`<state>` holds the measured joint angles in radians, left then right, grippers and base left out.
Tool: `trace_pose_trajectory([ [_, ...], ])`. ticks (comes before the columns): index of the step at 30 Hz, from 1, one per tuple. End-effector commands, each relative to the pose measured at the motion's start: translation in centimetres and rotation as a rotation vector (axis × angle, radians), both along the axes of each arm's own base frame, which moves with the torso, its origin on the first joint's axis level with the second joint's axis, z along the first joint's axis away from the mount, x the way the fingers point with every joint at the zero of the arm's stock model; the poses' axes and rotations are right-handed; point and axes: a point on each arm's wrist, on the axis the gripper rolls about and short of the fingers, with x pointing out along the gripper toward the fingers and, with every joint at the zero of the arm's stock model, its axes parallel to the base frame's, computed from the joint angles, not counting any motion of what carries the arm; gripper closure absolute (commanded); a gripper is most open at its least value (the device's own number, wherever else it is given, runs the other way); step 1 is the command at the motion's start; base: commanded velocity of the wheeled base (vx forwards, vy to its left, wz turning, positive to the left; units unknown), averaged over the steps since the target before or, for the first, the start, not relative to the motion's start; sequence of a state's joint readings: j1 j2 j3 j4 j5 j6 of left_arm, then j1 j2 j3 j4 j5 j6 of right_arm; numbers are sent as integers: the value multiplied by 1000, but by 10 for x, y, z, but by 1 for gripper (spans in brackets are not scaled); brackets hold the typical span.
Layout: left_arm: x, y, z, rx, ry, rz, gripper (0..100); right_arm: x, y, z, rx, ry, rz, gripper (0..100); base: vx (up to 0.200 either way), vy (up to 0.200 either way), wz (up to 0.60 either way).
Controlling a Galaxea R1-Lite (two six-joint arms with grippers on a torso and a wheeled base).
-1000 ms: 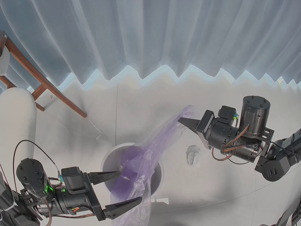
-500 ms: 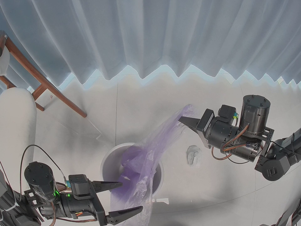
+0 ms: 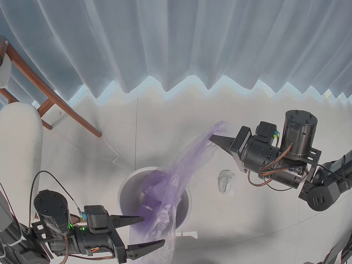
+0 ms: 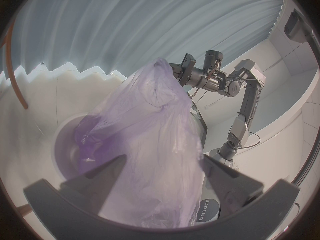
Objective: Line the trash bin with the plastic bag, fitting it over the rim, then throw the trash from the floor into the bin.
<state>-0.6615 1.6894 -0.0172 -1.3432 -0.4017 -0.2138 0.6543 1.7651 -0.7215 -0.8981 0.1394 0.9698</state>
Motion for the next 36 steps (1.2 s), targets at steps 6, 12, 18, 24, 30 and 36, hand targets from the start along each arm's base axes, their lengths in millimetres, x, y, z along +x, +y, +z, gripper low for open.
trace_pose_trajectory([
  [6,3,8,1,-13,-8,40,100,-1,-1,0,-1,-1,0,100,0,0,0],
  [12,9,14,3,-29,-29,85,100,1,-1,-6,-16,14,3,100,0,0,0],
  [18,22,20,10,-52,-65,156,100,7,4,-17,-28,30,3,100,0,0,0],
  [24,30,23,8,-50,-58,187,100,17,15,-42,-19,22,10,100,0,0,0],
  [30,39,22,-2,-35,-6,208,100,32,27,-79,2,-2,6,100,0,0,0],
  [36,49,19,-8,-78,91,253,100,38,31,-96,9,-5,3,100,0,0,0],
])
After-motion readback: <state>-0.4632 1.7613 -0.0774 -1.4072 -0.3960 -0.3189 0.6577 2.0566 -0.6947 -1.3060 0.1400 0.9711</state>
